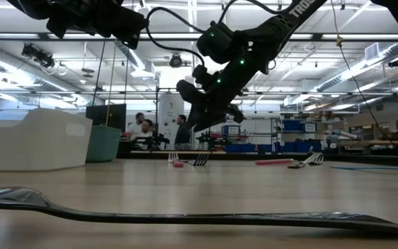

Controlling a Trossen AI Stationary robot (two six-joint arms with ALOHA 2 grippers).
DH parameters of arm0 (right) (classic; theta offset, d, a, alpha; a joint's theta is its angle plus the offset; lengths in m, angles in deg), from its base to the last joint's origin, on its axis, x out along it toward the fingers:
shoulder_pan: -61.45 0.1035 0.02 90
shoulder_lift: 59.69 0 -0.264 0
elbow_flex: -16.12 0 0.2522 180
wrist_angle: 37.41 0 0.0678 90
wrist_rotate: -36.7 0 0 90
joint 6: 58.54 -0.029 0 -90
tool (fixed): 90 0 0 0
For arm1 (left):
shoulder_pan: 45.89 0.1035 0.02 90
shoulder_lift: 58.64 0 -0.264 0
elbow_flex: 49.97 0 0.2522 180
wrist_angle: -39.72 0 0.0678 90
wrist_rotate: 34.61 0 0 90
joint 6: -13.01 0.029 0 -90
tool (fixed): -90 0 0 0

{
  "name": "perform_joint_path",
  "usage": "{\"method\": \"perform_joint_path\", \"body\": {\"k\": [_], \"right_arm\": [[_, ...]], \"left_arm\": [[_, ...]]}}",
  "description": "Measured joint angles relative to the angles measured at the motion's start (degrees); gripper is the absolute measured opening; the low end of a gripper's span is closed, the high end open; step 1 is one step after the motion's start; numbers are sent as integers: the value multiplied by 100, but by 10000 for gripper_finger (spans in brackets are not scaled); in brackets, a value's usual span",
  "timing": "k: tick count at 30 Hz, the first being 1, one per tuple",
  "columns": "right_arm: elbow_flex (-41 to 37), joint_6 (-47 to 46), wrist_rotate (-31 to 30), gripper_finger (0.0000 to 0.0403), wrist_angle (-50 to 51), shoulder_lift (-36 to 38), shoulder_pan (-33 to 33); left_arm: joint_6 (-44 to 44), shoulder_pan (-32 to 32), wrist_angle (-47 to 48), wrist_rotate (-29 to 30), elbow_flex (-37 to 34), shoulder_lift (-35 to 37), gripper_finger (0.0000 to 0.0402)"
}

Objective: Sort silverware by color (type)
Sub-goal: Put the blue fork into the white bin

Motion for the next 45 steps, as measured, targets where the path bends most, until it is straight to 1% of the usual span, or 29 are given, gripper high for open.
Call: {"method": "perform_joint_path", "body": {"k": [3,7,21,24,28,33,38,45], "right_arm": [[0,120,2,126,-201,-116,27],[-12,249,112,126,-232,-376,47],[2,452,55,126,-549,-1005,50],[-7,547,64,126,-544,-997,59],[-5,623,63,126,-661,-779,87],[0,738,-153,126,-631,-660,88],[0,686,24,126,-636,-871,38],[-6,691,-23,126,-638,-1082,34]], "left_arm": [[0,1,-2,-1,0,0,86],[-85,-1,2,-1,0,0,86],[-111,-3,48,-1,0,-2,86],[-114,-3,82,-1,0,-2,86],[-151,-3,110,-1,0,-2,86],[-153,-8,197,-2,0,-2,86],[-155,-8,243,-2,0,-2,86],[-155,-8,256,-3,0,-2,86]]}}
